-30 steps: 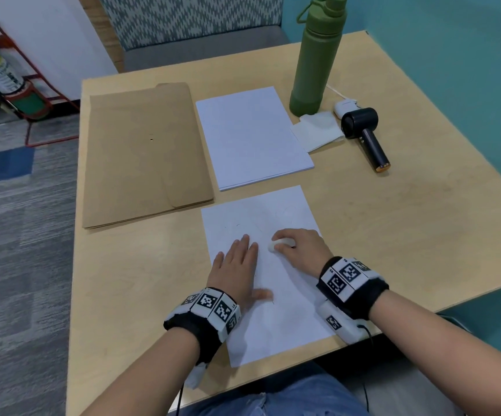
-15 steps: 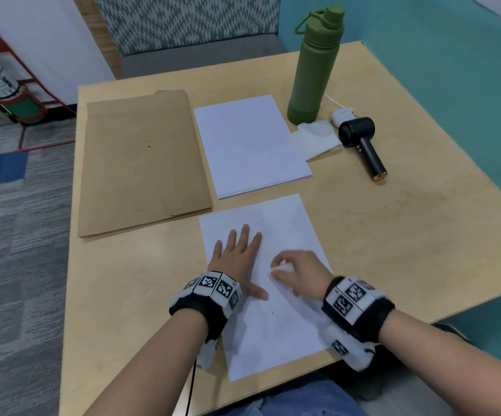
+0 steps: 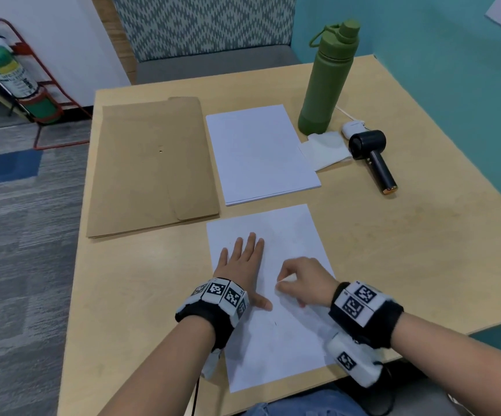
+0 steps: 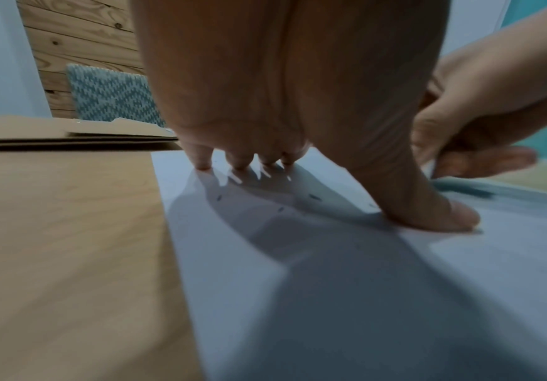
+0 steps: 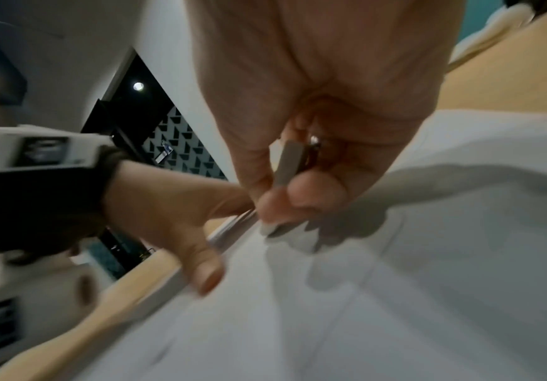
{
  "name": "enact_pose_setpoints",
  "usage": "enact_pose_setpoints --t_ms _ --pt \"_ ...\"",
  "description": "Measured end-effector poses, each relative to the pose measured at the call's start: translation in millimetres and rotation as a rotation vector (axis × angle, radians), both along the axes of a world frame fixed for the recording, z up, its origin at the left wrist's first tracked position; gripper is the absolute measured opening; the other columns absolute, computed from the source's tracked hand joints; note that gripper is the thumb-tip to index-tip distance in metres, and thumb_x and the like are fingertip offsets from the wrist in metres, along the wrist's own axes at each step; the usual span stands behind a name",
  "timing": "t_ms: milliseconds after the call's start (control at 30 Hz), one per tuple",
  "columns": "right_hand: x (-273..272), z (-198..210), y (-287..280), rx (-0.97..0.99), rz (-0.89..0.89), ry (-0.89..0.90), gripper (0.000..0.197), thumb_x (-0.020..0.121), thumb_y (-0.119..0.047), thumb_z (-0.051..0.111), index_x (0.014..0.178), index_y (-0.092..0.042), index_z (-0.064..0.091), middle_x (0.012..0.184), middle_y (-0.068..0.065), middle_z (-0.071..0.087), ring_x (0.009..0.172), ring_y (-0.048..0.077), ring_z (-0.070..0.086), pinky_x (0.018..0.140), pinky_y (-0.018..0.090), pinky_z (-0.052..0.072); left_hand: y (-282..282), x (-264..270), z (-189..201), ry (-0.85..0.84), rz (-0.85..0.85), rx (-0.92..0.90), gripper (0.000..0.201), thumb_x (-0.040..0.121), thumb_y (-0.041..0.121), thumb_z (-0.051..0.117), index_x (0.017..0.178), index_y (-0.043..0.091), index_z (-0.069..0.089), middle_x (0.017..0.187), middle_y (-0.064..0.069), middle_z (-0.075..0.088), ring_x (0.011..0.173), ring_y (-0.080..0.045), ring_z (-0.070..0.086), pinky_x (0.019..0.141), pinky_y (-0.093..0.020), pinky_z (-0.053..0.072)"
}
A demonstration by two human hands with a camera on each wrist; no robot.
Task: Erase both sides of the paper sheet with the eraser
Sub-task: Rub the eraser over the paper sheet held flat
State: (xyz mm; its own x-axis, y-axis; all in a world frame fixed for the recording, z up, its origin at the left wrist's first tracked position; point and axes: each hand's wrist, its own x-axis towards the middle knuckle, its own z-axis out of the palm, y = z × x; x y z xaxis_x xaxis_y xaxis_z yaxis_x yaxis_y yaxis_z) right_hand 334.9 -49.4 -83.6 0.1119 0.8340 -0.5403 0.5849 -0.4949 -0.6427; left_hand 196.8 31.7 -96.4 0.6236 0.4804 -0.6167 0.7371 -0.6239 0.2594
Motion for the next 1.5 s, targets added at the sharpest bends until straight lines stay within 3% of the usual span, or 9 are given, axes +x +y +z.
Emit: enact_pose_setpoints --t_ms 200,367,467,567,800,933,1100,1367,1500 --pt "19.7 -6.7 26.1 0.147 -0.364 -0.004 0.013 0.079 -0.014 0.063 0.069 -0.010 0.056 0.053 -0.003 0.055 0.030 0.011 0.051 0.039 0.023 0.045 -0.5 -0.6 0.0 -0.011 -0.001 0.005 0.127 0.071 0.053 0.074 0.147 0.017 -0.021 0.154 0.000 -0.029 0.143 -0.024 -0.023 0.115 -0.046 -0.009" --pt "-8.1 -1.9 -5.4 -0.056 -0.100 0.079 0.017 0.079 -0.013 0.060 0.066 -0.015 0.050 0.056 0.007 0.056 0.031 0.012 0.048 0.036 0.021 0.039 -0.3 -0.7 -0.4 -0.009 -0.004 0.009 0.128 0.070 0.053 0.074 0.147 0.017 -0.021 0.154 0.000 -0.029 0.143 -0.024 -0.022 0.115 -0.045 -0.009" --pt "12.2 -1.2 14.5 -0.013 -0.205 0.014 0.018 0.079 -0.014 0.062 0.063 -0.015 0.053 0.052 0.013 0.059 0.032 0.012 0.050 0.040 0.023 0.044 -0.3 -0.4 0.9 -0.003 -0.007 0.007 0.128 0.071 0.053 0.074 0.147 0.017 -0.022 0.154 0.000 -0.030 0.143 -0.024 -0.022 0.115 -0.045 -0.009" --pt "23.2 0.5 29.1 0.104 -0.409 -0.026 0.016 0.077 -0.012 0.061 0.064 -0.011 0.053 0.051 0.009 0.058 0.034 0.016 0.051 0.044 0.028 0.047 -0.7 -0.4 1.4 0.001 -0.008 0.007 0.127 0.071 0.052 0.073 0.147 0.017 -0.022 0.154 0.000 -0.030 0.143 -0.024 -0.023 0.115 -0.045 -0.009" --pt "-5.8 1.9 2.9 0.017 -0.139 -0.019 0.022 0.078 -0.013 0.060 0.060 -0.018 0.049 0.059 -0.003 0.053 0.026 0.006 0.045 0.042 0.024 0.043 -1.3 -0.6 2.3 0.013 -0.008 0.011 0.127 0.071 0.052 0.073 0.147 0.017 -0.022 0.154 0.001 -0.030 0.143 -0.023 -0.023 0.115 -0.044 -0.010" --pt "21.5 -5.1 30.5 0.161 -0.364 -0.113 0.015 0.078 -0.014 0.060 0.065 -0.016 0.053 0.080 0.008 0.064 0.042 0.003 0.053 0.049 0.022 0.041 -1.2 -0.3 3.9 0.016 -0.010 0.010 0.126 0.072 0.052 0.073 0.147 0.018 -0.023 0.153 0.001 -0.030 0.143 -0.023 -0.023 0.115 -0.044 -0.010" --pt "-11.3 -6.7 -6.9 0.089 -0.118 -0.054 0.015 0.079 -0.015 0.061 0.070 -0.021 0.050 0.090 0.004 0.063 0.087 0.020 0.057 0.067 0.021 0.038 -1.1 -1.4 3.8 0.021 -0.017 0.007 0.127 0.071 0.052 0.073 0.147 0.018 -0.023 0.153 0.002 -0.030 0.143 -0.022 -0.023 0.115 -0.044 -0.011" --pt "12.3 -4.2 19.3 0.170 -0.314 -0.089 0.006 0.080 -0.015 0.063 0.084 -0.015 0.057 0.085 0.003 0.057 0.074 0.019 0.051 0.066 0.021 0.035 -2.0 -1.7 5.4 0.025 -0.024 0.011 0.126 0.072 0.053 0.073 0.147 0.019 -0.023 0.153 0.002 -0.030 0.143 -0.022 -0.023 0.115 -0.043 -0.011" --pt "-11.5 -2.4 -10.3 0.079 -0.160 -0.033 0.015 0.079 -0.012 0.059 0.070 -0.023 0.054 0.074 0.001 0.056 0.056 0.013 0.050 0.044 0.013 0.034 -2.2 -2.2 5.5 0.026 -0.030 0.015 0.127 0.072 0.053 0.073 0.147 0.019 -0.024 0.153 0.002 -0.030 0.143 -0.022 -0.023 0.115 -0.043 -0.011"
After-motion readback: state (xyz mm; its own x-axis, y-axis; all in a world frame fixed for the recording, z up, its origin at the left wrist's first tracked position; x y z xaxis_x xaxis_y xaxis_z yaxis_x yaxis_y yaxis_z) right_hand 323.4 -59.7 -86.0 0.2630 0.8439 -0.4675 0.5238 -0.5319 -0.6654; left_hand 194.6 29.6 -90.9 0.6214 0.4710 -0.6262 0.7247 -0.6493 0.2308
